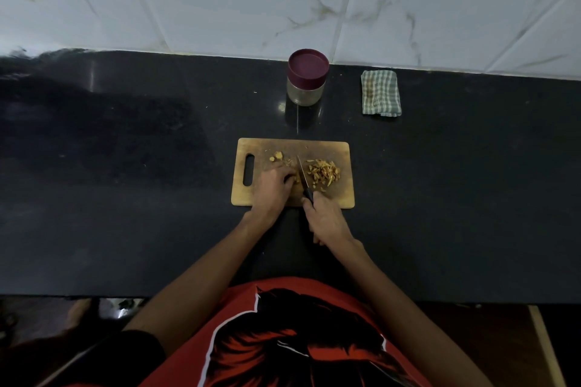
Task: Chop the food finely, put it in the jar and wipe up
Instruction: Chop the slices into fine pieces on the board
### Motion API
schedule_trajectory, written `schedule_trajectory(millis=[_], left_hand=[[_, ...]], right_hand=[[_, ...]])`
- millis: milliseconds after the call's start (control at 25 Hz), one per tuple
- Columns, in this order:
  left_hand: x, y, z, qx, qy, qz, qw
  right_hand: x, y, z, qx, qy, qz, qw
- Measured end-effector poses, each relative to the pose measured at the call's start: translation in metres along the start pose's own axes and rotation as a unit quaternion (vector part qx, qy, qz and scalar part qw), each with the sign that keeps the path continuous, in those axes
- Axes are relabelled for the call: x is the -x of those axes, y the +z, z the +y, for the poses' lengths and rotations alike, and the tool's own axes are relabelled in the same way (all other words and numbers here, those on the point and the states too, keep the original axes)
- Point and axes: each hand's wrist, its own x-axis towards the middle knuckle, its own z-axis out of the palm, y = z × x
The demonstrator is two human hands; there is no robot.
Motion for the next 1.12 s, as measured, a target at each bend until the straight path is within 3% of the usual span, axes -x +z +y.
schedule_trajectory(millis=[760, 1120], left_hand=[[0.002, 0.001, 0.003, -0.018, -0.018, -0.007, 1.0], [0.003, 0.0, 0.002, -0.003, -0.015, -0.007, 1.0]], right_hand=[[0.014, 0.02, 0.002, 0.052, 0.031, -0.013, 0.998], [0.024, 0.003, 0.003, -0.019, 0.037, -0.001, 0.999]])
